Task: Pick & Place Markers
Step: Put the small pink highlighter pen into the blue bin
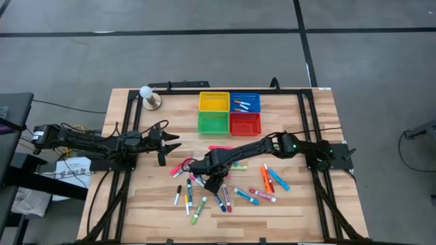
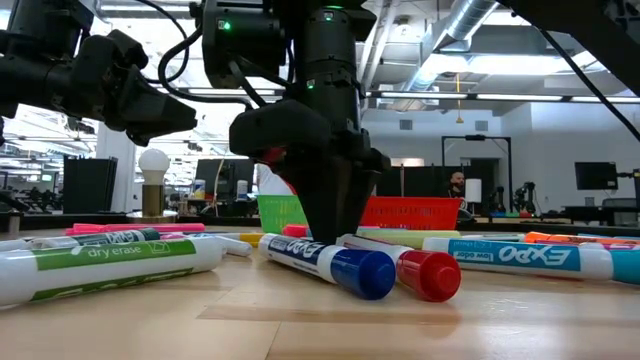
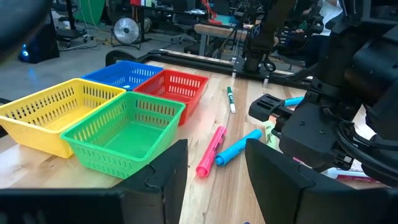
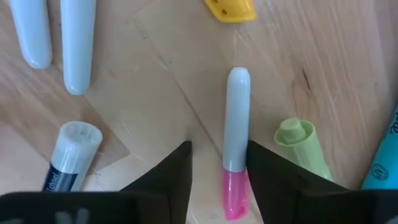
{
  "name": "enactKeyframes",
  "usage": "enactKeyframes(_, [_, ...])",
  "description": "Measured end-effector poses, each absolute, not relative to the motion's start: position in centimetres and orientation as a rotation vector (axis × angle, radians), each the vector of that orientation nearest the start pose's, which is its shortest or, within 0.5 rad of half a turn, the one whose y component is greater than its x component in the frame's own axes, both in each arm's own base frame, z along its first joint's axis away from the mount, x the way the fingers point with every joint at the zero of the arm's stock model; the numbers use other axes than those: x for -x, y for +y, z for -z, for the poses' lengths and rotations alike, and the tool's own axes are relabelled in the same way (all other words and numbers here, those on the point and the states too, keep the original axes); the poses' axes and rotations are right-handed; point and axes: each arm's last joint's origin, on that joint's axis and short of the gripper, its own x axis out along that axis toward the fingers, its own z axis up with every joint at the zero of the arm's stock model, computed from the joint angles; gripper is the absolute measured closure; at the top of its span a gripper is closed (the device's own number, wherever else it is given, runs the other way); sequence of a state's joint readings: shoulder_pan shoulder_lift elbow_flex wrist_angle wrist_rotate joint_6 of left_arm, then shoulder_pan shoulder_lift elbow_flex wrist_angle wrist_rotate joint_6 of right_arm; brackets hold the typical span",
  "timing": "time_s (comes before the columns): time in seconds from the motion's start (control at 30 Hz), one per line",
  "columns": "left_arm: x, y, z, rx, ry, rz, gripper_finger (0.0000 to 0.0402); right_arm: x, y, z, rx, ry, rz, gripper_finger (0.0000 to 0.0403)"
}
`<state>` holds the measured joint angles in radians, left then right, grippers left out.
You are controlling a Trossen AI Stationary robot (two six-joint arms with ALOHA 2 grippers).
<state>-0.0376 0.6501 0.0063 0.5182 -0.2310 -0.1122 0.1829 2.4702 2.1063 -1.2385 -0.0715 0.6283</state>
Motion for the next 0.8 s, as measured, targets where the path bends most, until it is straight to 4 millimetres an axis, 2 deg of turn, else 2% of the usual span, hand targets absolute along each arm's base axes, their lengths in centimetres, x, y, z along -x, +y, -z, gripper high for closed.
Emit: enactKeyframes(0.8, [-13.72,0.14,-15.22,0.095,0.114,-0.200,0.0241,-46.60,8.82,-13.93,-0.393,1.597,0.314,0.0341])
